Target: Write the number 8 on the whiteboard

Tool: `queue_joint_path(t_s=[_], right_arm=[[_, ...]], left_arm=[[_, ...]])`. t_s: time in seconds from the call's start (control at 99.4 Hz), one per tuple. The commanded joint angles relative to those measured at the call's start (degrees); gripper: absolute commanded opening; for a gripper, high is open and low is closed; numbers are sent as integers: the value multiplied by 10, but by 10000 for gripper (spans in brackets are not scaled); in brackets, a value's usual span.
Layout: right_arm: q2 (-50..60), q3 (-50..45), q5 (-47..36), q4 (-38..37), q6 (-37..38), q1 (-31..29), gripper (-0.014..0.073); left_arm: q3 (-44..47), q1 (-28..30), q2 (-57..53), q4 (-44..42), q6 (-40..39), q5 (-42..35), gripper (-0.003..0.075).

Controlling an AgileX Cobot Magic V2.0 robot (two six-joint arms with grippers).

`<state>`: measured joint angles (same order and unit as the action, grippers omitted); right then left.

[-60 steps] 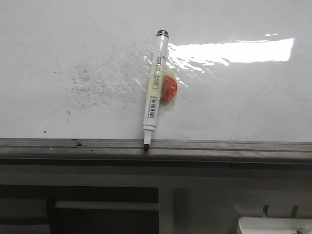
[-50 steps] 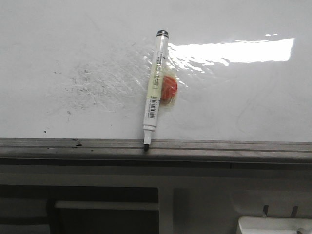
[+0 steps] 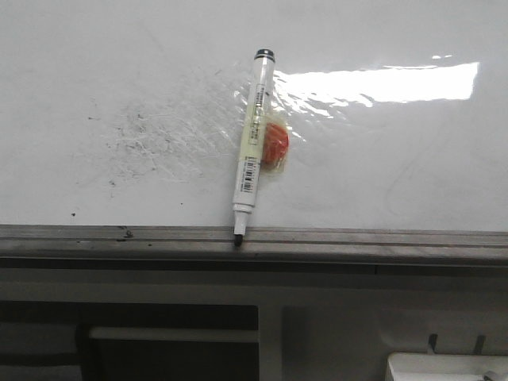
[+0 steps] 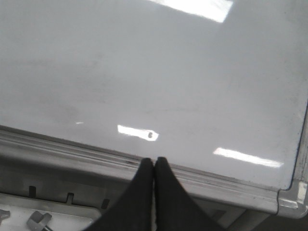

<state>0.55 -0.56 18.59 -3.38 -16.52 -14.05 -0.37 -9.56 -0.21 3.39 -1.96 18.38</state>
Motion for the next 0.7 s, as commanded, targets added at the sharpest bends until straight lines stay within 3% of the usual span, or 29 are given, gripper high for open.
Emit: queue_joint_path(t_s=[0.0, 0.282, 0.493, 0.694], right_arm=[[12, -8, -13, -3, 0, 5, -64], [12, -8, -11, -3, 0, 150, -64], [12, -8, -21, -26, 0, 172, -64], [12, -8, -130, -58, 0, 172, -64]], left_arm=[[22, 1, -15, 3, -6, -34, -20], [22, 1, -15, 3, -6, -34, -20], [22, 1, -15, 3, -6, -34, -20], [22, 1, -15, 3, -6, -34, -20]])
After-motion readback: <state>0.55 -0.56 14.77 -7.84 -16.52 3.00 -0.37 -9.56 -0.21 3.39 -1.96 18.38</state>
